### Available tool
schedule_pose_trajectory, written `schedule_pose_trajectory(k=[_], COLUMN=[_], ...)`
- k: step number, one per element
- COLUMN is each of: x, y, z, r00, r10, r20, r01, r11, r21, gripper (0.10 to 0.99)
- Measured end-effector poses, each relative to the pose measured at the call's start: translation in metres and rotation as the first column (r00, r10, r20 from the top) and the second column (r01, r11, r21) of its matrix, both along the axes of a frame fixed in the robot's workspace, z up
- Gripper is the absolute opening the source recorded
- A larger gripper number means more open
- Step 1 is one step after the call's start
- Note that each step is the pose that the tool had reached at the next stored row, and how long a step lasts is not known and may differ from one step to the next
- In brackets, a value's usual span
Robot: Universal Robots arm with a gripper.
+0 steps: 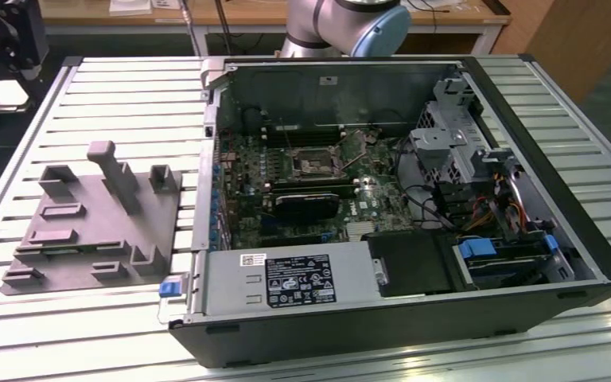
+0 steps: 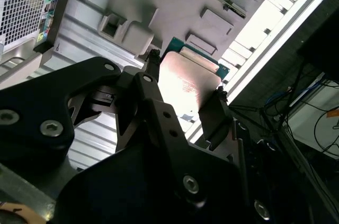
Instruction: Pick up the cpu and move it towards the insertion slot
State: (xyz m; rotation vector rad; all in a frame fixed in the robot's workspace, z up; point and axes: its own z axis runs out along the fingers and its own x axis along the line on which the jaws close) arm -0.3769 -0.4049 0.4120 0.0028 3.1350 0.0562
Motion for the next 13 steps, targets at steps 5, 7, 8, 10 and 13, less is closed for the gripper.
schedule_pose_trajectory(k=[5, 7, 8, 10, 13], x=[0.0055, 0.0091, 0.0111, 0.015, 0.0228], y=[0.0, 0.0, 0.0, 0.0, 0.0], z=[0.0046, 0.0051, 0.0053, 0.0054, 0.0054], r00=[1.0, 1.0, 1.0, 1.0, 1.0], r10=[0.0, 0.0, 0.0, 0.0, 0.0], r20=[-0.0002, -0.0005, -0.0007, -0.0011, -0.0015], r01=[0.0, 0.0, 0.0, 0.0, 0.0], r11=[1.0, 1.0, 1.0, 1.0, 1.0], r21=[0.0, 0.0, 0.0, 0.0, 0.0], gripper=[0.545, 0.545, 0.545, 0.545, 0.545])
